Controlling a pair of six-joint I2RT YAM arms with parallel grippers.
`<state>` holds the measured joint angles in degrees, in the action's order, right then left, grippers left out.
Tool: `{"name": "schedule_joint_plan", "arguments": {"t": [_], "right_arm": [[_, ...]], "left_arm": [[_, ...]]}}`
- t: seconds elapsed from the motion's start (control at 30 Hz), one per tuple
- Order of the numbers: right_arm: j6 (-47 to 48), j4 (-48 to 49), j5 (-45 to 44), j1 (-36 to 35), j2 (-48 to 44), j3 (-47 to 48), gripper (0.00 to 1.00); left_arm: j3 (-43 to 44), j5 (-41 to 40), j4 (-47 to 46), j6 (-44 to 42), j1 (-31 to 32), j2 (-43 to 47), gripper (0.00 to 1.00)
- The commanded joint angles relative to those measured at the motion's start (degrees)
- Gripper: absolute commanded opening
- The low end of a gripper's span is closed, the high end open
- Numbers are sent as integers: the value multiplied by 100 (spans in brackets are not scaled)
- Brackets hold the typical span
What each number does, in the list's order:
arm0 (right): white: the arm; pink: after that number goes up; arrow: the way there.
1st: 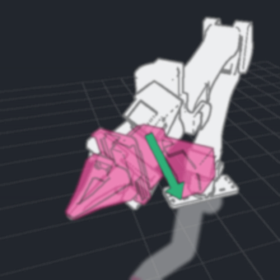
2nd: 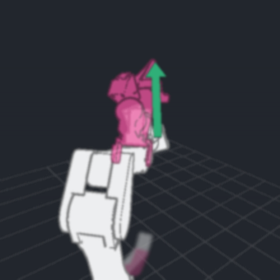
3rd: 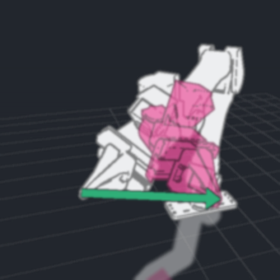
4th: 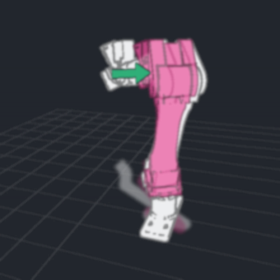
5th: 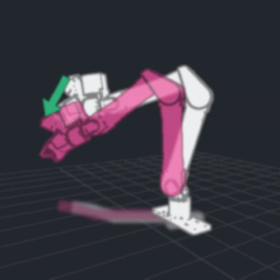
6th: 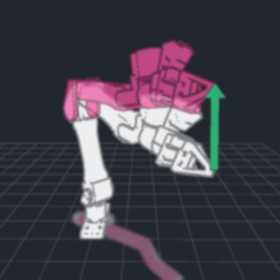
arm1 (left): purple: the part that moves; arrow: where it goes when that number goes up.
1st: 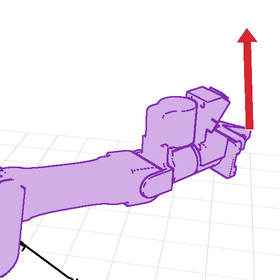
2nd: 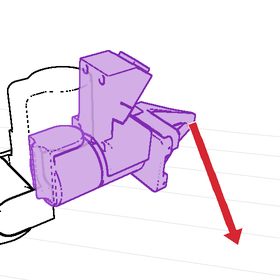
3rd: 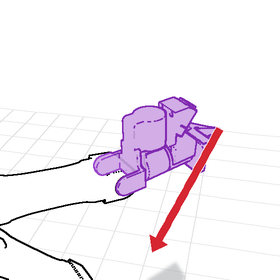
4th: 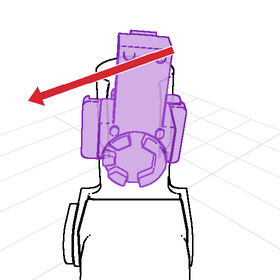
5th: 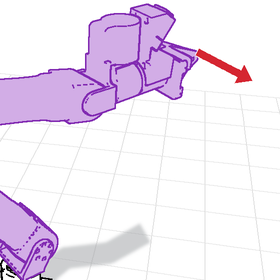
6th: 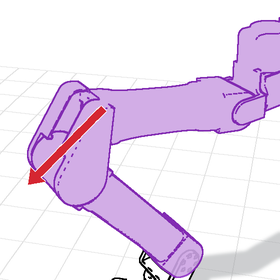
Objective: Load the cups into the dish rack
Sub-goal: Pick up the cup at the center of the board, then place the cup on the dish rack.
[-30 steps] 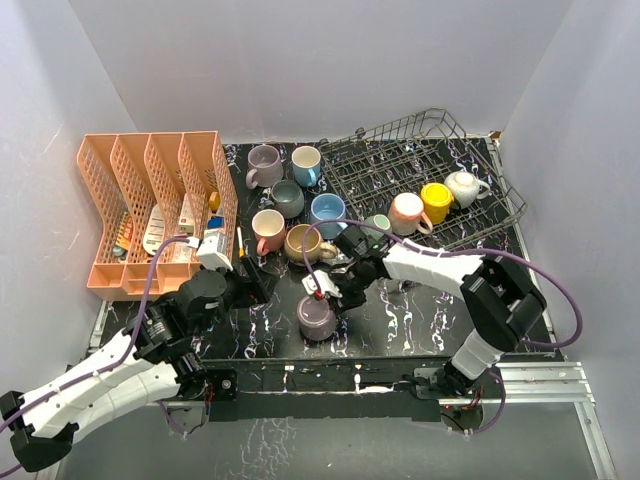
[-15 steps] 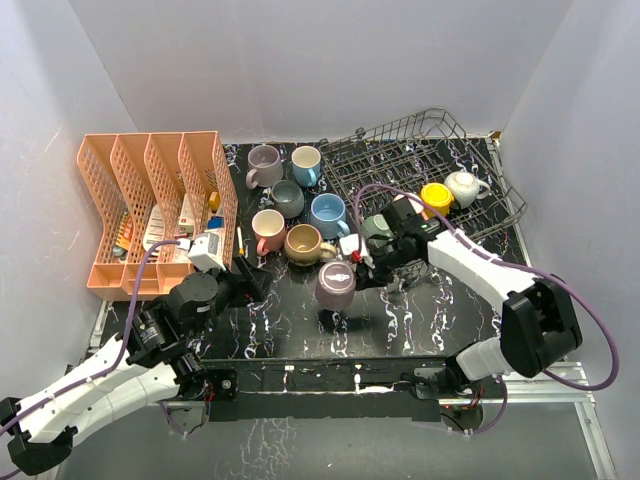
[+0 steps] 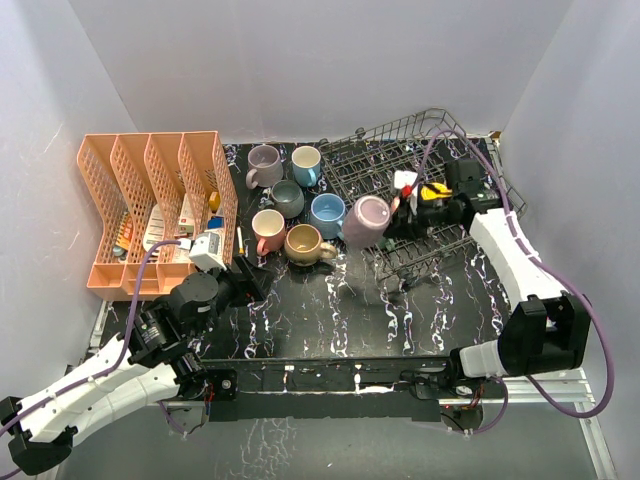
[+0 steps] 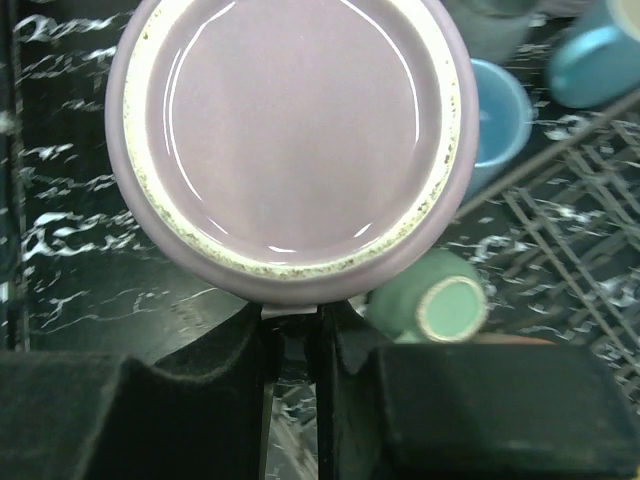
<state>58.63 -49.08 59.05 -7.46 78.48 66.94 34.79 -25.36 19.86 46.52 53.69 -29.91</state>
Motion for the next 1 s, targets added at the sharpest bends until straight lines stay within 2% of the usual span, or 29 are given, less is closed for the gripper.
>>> {"name": "schedule_joint_plan", "arguments": {"t": [0.0, 0.17, 0.33, 0.47, 0.87, 0.97], "right_arm": [[-1257, 1086, 226, 412, 163, 747, 8], [-2515, 2741, -644, 593, 483, 888, 8], [-3214, 3470, -1392, 720, 1295, 1518, 8], [-3350, 4101, -2143, 729, 1939, 1846, 8], [-4219, 4765, -3608, 1153, 4092, 3727, 8], [-4349, 4928, -3799, 1243, 4426, 3945, 8]], "left_arm": [[-33, 13, -92, -3, -26, 32, 75], [-155, 80, -138, 36, -28, 164, 75], [-263, 100, -110, 96, -26, 289, 75], [-304, 24, -81, 103, -23, 390, 75], [-223, -363, -122, -23, -33, 196, 75], [-172, -410, -235, -91, -34, 0, 75]]}}
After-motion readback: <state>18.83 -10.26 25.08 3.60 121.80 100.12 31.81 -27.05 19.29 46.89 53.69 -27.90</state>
